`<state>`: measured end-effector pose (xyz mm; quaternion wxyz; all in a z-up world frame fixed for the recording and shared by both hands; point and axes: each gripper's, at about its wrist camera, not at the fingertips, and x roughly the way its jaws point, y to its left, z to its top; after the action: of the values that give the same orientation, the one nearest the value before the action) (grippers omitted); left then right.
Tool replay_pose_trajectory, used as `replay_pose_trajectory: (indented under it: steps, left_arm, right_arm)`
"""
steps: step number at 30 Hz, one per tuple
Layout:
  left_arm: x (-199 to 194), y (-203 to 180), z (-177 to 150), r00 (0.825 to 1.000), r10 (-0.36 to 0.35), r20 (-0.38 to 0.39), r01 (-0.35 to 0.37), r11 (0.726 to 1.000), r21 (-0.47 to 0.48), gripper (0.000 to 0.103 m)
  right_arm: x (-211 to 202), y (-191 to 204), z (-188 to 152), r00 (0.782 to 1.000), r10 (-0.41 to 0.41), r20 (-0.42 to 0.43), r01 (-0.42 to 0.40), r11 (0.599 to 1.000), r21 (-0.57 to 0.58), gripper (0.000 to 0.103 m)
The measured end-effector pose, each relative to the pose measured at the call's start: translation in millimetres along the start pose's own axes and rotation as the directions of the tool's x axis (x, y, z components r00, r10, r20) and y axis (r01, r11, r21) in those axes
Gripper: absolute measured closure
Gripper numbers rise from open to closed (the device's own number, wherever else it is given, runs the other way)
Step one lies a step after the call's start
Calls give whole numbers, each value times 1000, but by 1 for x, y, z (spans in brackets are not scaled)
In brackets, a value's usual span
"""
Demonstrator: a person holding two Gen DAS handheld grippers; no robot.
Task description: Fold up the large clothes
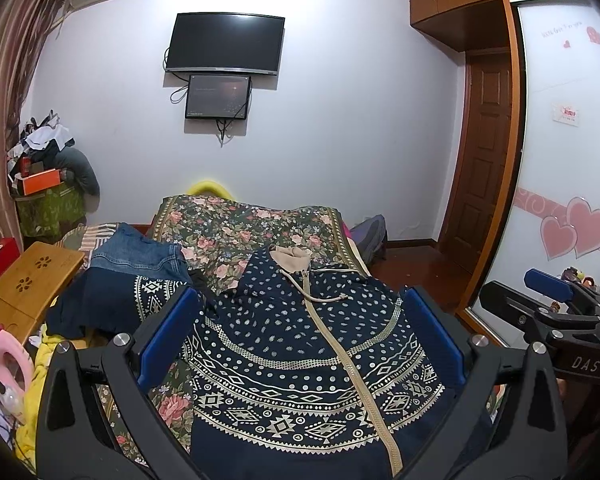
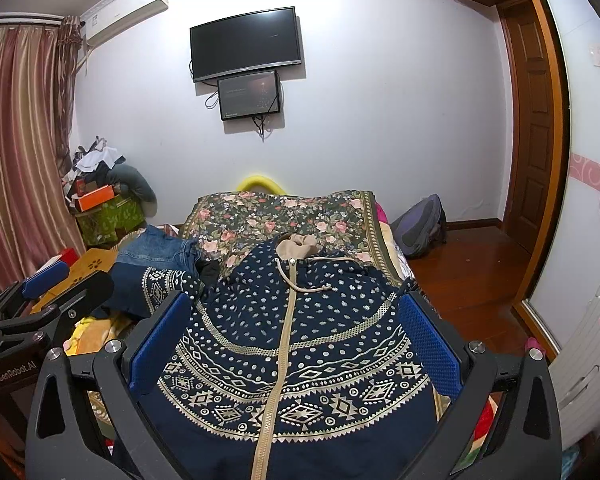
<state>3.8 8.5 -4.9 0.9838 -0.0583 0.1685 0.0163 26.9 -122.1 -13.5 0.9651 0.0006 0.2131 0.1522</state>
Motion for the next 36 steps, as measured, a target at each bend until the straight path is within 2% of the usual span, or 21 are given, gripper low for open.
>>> replay_pose_trajectory:
  steps: [36]
  left_arm:
    - [8, 3, -5, 1000, 5, -8, -5, 1000, -8, 0]
  right_arm:
    - [2, 1, -1, 1000, -2, -7, 2, 1000, -4, 0]
